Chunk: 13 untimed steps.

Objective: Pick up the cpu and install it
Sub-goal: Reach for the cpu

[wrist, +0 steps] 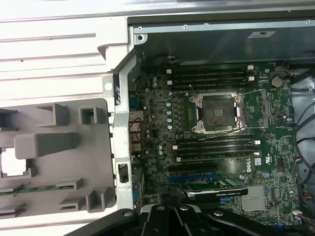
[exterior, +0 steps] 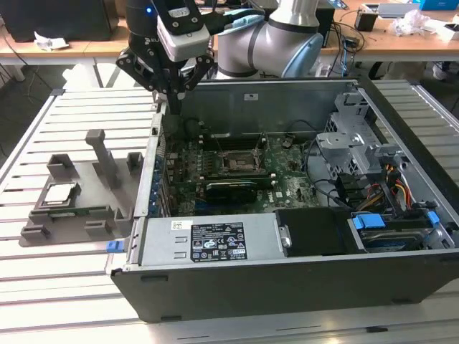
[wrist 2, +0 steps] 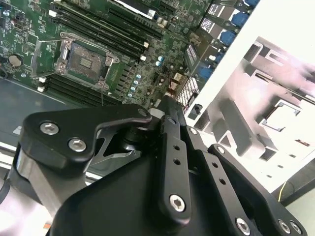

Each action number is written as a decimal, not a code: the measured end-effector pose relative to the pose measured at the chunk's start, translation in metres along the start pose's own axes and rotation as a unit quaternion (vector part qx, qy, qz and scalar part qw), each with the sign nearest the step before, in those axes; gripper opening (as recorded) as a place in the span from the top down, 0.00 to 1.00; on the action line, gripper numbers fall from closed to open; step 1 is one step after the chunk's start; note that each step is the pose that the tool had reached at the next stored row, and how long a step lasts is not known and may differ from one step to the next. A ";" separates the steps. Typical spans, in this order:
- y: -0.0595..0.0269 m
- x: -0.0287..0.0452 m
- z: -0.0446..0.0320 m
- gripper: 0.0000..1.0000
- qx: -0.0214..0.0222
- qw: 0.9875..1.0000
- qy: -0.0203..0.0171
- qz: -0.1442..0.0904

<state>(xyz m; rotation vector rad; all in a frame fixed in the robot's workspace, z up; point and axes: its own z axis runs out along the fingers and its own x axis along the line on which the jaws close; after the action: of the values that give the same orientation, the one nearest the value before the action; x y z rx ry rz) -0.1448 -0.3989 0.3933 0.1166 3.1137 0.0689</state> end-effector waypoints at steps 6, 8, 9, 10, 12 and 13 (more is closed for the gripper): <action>-0.0005 0.0064 -0.0002 0.89 0.000 1.000 0.000 0.000; -0.0006 0.0082 -0.0003 0.89 0.000 1.000 0.000 0.000; -0.0007 0.0094 -0.0003 0.89 0.000 1.000 0.000 0.000; -0.0008 0.0103 -0.0003 0.89 0.000 1.000 0.000 0.000; -0.0009 0.0129 -0.0004 0.89 0.000 1.000 0.000 0.000; -0.0010 0.0137 -0.0003 0.89 0.000 1.000 0.000 0.000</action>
<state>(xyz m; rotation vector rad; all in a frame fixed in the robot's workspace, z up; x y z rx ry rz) -0.1585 -0.3988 0.3932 0.1167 3.1136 0.0690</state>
